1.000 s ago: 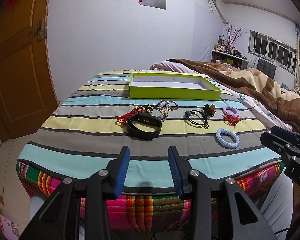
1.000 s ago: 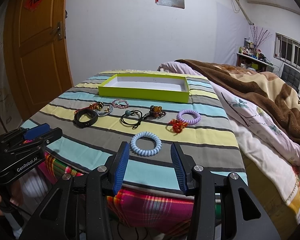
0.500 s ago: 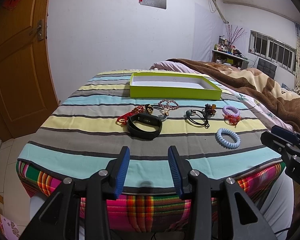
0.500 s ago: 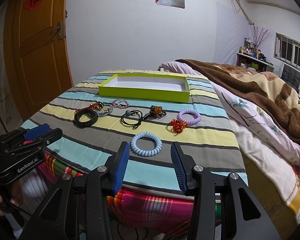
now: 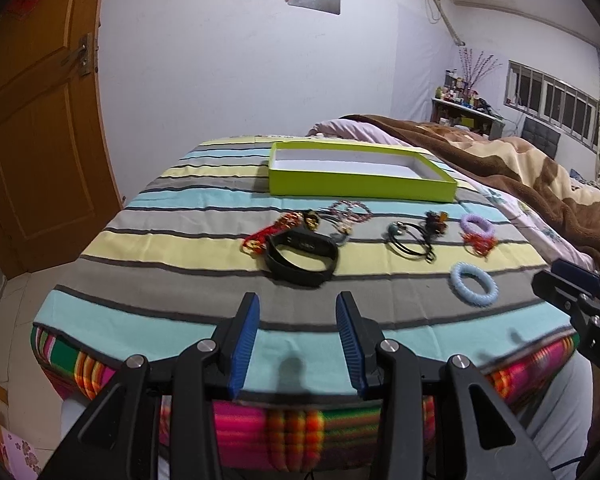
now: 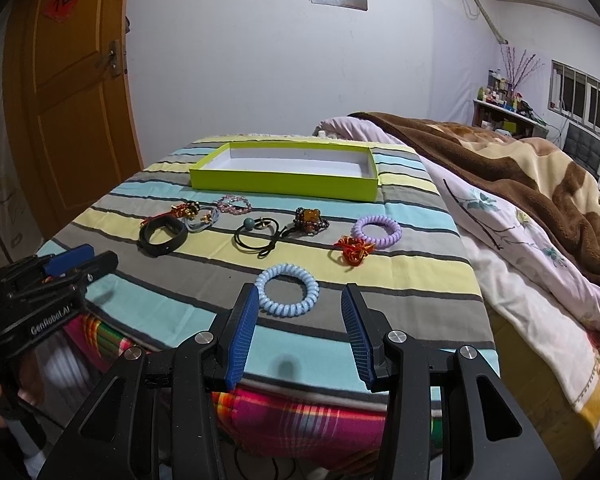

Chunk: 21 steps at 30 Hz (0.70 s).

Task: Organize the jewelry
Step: 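Grasp the black band bracelet with the left tool while the right tool grasps the light blue coil hair tie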

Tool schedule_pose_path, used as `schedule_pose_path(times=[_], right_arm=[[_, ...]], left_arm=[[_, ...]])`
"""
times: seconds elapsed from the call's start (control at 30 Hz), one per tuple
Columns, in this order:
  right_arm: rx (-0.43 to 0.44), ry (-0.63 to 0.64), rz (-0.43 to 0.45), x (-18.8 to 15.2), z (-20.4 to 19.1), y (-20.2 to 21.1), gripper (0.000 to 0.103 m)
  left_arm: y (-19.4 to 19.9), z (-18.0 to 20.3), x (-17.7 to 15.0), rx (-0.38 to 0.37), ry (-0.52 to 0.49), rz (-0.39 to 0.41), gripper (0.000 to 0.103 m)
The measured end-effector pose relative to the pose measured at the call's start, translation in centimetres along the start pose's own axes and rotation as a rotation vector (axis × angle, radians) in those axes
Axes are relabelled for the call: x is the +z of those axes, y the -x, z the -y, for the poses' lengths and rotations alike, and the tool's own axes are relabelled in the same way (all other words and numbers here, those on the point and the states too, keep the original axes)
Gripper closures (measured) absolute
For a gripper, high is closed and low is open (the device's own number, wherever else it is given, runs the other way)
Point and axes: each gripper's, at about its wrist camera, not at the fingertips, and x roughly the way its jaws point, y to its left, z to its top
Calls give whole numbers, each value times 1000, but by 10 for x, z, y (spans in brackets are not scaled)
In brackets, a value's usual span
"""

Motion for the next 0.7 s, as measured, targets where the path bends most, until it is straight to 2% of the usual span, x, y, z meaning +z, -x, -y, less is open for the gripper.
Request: schedule_pose_path(times=[0.2,0.47,0.57,0.7], right_arm=[[3,-14,-40,8,7,-23,59],[35,-19,-141,9,13,-62,59],[39,-3,-180,6,10,-74,70],[25,29,-189,9,7,-77,86]], left_arm=[[-26,-13,15,32,33,-26,62],[-62,-20,29,52,63,-99,62],[-71,-15,33,67,46,-116,62],[-81,-9,36,70,29,-149,71]])
